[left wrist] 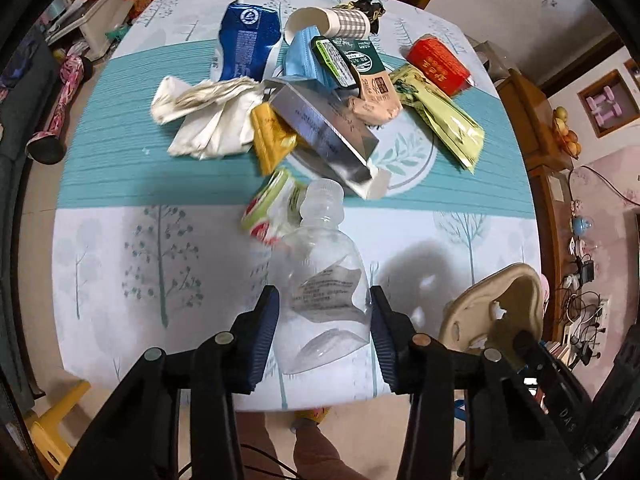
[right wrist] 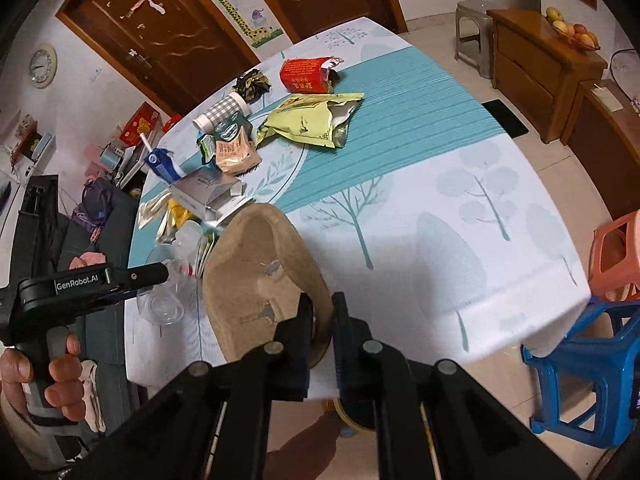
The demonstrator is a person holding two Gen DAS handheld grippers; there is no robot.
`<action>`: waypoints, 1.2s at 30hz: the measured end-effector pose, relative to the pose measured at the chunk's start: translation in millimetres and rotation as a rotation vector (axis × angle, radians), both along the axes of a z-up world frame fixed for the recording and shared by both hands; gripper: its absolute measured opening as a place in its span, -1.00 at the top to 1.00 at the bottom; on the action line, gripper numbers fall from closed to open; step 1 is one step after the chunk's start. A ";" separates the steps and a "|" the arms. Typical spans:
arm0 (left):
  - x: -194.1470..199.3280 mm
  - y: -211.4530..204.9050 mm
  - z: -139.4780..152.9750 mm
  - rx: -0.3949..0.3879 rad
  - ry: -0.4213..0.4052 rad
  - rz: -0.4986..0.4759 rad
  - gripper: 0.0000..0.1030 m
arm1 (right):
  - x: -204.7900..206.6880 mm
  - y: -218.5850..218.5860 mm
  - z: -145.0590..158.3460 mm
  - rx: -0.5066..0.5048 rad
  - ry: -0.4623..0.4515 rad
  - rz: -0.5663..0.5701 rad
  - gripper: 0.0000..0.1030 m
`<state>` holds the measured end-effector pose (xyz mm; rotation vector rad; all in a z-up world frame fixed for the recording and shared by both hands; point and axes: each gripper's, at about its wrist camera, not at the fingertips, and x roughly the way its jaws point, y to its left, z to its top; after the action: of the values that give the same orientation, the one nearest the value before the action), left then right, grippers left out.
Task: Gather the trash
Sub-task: 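Carry the bottle and cup carrier to the black bin and open both tools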
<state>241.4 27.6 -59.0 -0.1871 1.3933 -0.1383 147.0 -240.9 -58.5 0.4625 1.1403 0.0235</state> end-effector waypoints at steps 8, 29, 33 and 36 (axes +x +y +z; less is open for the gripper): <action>-63.0 -4.5 17.7 -0.023 -0.067 0.011 0.20 | -40.7 -2.5 20.3 -0.013 -0.029 0.088 0.83; -235.1 -52.8 -96.1 0.043 0.044 -0.265 0.20 | -156.7 3.0 -132.4 -0.047 0.349 0.150 0.83; -236.0 -56.3 -177.6 0.067 0.071 -0.267 0.20 | -160.2 18.2 -207.0 -0.104 0.428 0.149 0.83; -231.8 -57.0 -250.4 0.065 0.081 -0.258 0.20 | -158.5 28.7 -274.2 -0.139 0.464 0.147 0.83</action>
<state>9.6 -29.4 -309.4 0.0424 1.4973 -0.3018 -11.5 -212.2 -332.7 0.2631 1.6188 -0.0370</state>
